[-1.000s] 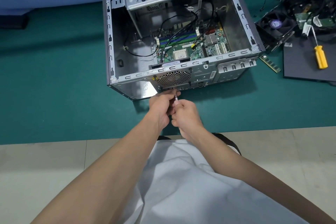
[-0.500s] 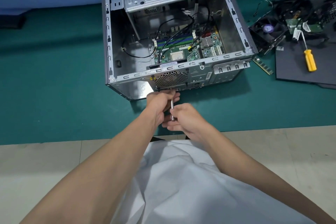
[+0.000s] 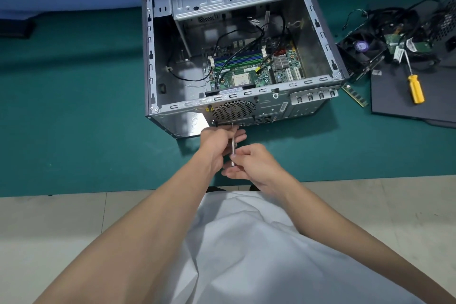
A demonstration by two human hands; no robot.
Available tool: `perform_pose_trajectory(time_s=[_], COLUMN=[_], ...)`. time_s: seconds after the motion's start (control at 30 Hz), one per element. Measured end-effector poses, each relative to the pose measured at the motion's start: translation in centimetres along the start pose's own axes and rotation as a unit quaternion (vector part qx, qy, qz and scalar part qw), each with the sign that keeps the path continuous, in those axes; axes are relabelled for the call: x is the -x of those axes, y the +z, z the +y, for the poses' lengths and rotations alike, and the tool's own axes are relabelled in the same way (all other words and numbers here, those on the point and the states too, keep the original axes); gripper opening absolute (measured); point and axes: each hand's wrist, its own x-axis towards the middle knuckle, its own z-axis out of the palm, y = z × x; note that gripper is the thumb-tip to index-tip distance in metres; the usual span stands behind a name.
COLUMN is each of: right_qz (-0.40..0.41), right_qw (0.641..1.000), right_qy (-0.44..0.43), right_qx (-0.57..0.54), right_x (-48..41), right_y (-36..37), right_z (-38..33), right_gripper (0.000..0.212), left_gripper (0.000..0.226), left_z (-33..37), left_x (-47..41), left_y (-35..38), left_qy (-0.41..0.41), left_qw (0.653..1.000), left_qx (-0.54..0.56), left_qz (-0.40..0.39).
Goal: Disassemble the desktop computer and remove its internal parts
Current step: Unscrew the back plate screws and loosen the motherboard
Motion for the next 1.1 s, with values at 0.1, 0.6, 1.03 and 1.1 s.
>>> perform_pose_trajectory(time_s=[0.1,0.6,1.03,1.1], right_qz=[0.027,0.05,0.036,0.077], right_qw=[0.999,0.999,0.999,0.997], right_qy=[0.001,-0.001,0.005,0.002], right_qx=[0.025,-0.02,-0.013,0.027], right_x=[0.0,0.3,0.6,0.5], right_y=[0.2,0.3,0.0,0.4], right_z=[0.0,-0.2,-0.4,-0.1], right_gripper=[0.014,0.016,0.013,0.02], left_gripper=[0.011,0.007,0.018,0.022], left_z=[-0.1,-0.2,0.0,-0.3], left_x=[0.2,0.5,0.2,0.4], left_y=[-0.1,-0.3,-0.4,-0.1], left_qy=[-0.001,-0.032,-0.021,-0.003], left_qw=[1.0,0.999,0.998,0.998], left_qx=[0.014,0.004,-0.062,-0.062], left_qz=[-0.022,-0.029,-0.003,0.029])
